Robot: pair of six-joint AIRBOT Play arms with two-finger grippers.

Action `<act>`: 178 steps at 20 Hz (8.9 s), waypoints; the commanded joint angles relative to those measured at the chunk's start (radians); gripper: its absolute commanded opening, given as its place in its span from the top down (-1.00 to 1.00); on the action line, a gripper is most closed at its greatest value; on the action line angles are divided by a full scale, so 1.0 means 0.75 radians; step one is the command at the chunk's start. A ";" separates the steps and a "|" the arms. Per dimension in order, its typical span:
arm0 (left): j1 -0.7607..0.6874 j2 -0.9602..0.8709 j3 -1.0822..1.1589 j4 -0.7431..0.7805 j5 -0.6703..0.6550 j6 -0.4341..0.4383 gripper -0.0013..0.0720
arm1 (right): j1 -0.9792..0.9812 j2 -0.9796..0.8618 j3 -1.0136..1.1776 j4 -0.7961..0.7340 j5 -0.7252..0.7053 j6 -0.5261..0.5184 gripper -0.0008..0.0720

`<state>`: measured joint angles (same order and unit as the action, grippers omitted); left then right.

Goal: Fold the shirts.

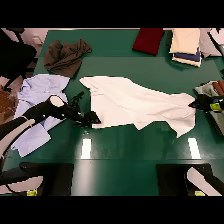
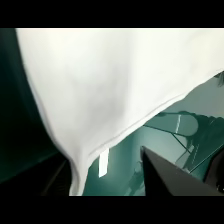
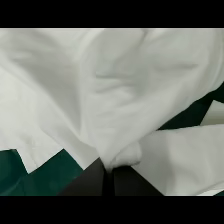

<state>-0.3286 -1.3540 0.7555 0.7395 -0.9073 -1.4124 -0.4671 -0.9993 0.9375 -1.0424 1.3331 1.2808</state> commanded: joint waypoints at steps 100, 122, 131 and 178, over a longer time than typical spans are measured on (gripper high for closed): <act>0.453 0.203 0.143 0.243 -0.371 0.003 -0.42 | -0.166 -0.885 0.246 0.271 -0.006 -0.185 0.91; 0.238 0.274 -0.454 -0.267 0.092 0.134 -0.04 | -0.170 -0.783 0.246 0.272 0.048 -0.198 0.91; 0.232 0.274 -0.409 -0.230 0.042 0.115 0.91 | -0.310 -0.673 0.246 0.274 0.045 -0.198 0.90; 0.233 0.663 1.847 0.725 -0.614 -0.251 0.92 | -0.169 0.433 1.395 0.091 0.085 0.329 0.92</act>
<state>-0.1543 -0.8913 2.0510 1.1934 -1.3170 -1.5898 -0.5945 -0.6907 1.8431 -0.8757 1.3800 1.4433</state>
